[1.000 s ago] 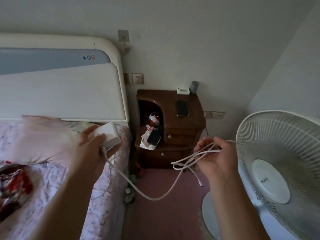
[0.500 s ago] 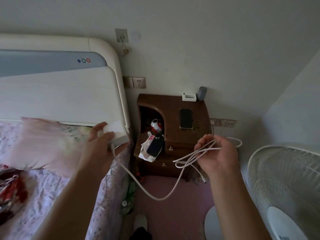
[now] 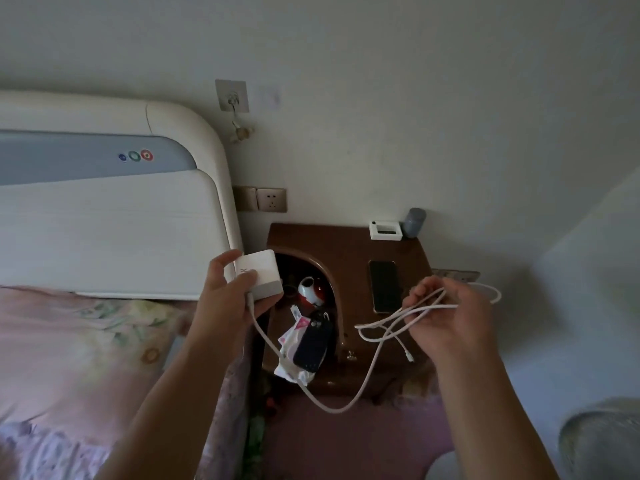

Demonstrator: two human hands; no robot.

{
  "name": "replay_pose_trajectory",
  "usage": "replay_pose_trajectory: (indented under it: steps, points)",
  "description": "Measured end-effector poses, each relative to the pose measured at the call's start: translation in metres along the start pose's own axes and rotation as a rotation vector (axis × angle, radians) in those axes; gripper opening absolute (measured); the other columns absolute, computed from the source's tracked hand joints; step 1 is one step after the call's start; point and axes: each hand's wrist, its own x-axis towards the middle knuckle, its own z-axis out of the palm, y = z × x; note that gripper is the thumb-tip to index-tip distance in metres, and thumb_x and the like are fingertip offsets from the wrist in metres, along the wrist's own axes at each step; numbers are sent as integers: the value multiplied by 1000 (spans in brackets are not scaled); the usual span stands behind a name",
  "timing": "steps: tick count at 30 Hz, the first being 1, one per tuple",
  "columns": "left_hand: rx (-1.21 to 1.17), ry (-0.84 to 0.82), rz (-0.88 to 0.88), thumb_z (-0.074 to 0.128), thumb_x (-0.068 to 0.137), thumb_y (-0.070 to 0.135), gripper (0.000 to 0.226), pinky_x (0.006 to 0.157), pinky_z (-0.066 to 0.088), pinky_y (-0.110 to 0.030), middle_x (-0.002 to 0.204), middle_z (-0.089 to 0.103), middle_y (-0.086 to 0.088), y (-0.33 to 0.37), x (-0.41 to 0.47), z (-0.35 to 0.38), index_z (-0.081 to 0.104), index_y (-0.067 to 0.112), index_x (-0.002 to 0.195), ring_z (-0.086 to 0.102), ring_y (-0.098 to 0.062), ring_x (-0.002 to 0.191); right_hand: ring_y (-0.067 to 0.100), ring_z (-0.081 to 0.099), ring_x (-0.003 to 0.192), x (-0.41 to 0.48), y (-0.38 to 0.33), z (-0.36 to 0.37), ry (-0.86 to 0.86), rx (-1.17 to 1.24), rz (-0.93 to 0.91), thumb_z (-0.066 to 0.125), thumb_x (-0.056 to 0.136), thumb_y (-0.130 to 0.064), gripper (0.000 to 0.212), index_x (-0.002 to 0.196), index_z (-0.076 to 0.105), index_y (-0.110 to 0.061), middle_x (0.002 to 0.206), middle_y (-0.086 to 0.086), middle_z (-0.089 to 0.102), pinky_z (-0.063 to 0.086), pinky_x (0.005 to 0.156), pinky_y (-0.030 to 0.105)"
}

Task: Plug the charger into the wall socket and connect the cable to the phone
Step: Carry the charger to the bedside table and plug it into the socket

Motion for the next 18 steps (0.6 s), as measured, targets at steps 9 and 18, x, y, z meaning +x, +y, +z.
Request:
replay_pose_trajectory:
  steps: [9,18]
  points:
    - [58,-50,-16,49,94,4,38,59,61,-30,116,51,-5,6,78,28,54,29,122,63,-30,101,15,51,59,56,1,51,6,-8,3,48,90,-11,14,78,55,-12,71,3,55,42,61,26]
    - [41,35,-18,52,94,10,32,65,61,-35,113,54,-5,5,131,73,63,37,105,71,-34,96,15,50,60,132,-21,98,-77,-93,125,48,91,-12,17,75,56,-11,68,3,55,41,62,26]
